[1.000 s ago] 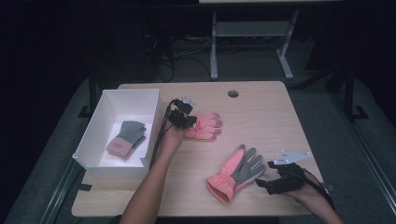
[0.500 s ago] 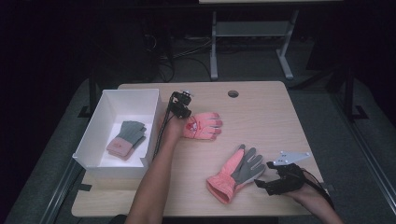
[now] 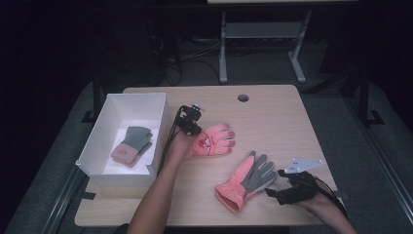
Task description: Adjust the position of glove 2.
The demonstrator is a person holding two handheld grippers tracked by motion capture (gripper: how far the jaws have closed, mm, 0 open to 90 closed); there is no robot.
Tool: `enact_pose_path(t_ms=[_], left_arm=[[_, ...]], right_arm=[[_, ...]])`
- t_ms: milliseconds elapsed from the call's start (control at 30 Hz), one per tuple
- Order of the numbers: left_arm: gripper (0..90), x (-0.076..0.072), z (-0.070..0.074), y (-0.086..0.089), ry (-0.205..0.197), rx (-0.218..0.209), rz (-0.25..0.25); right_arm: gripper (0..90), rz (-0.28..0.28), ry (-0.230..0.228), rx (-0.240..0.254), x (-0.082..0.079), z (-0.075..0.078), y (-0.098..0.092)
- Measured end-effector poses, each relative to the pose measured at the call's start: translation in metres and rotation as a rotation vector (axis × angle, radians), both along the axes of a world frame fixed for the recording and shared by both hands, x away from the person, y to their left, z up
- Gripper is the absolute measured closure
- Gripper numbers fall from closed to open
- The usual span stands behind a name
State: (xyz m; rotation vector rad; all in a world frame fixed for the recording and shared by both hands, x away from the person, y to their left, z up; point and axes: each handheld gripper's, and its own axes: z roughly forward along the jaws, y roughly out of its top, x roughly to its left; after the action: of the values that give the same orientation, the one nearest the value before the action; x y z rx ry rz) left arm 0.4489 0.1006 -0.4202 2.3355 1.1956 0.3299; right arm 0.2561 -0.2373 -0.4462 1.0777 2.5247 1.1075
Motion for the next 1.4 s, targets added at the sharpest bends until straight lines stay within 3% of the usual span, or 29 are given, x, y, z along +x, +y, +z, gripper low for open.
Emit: enact_pose_path(t_ms=[300, 367, 533, 667, 800, 933, 967, 1100, 1267, 1400], left_arm=[[89.8, -0.036, 0.003, -0.002, 0.034, -0.004, -0.077], [89.8, -0.043, 0.004, 0.0, 0.03, -0.019, -0.086], [89.7, -0.059, 0.004, 0.003, 0.062, -0.066, -0.122], [89.7, -0.072, 0.001, 0.0, 0.084, -0.058, -0.158], [89.6, -0.084, 0.004, 0.0, 0.074, -0.055, -0.194], [75.9, -0.091, 0.01, 0.003, 0.004, -0.055, -0.19], [68.5, -0.093, 0.011, 0.002, -0.016, -0.056, -0.192], [47.1, -0.092, 0.006, 0.001, -0.062, -0.009, -0.175], [42.1, -0.087, -0.008, 0.001, -0.023, -0.035, -0.176], [48.0, -0.083, -0.013, 0.001, -0.004, -0.048, -0.17]], right_arm=[[14.6, -0.004, -0.001, 0.001, -0.001, 0.001, 0.001], [14.6, -0.001, 0.0, -0.001, -0.001, 0.001, 0.002], [14.6, -0.002, 0.001, -0.002, -0.001, 0.001, 0.002], [14.6, -0.004, 0.002, 0.0, -0.001, 0.001, 0.002], [14.6, -0.004, 0.0, 0.0, -0.002, 0.001, 0.002], [14.6, -0.005, 0.004, -0.002, -0.001, 0.001, 0.002], [14.6, -0.005, 0.003, -0.002, -0.001, 0.001, 0.002], [14.6, -0.005, 0.003, -0.003, -0.001, 0.0, 0.002], [14.6, -0.005, 0.001, -0.003, -0.001, 0.001, 0.001], [14.6, -0.006, 0.0, -0.003, -0.001, 0.0, 0.001]])
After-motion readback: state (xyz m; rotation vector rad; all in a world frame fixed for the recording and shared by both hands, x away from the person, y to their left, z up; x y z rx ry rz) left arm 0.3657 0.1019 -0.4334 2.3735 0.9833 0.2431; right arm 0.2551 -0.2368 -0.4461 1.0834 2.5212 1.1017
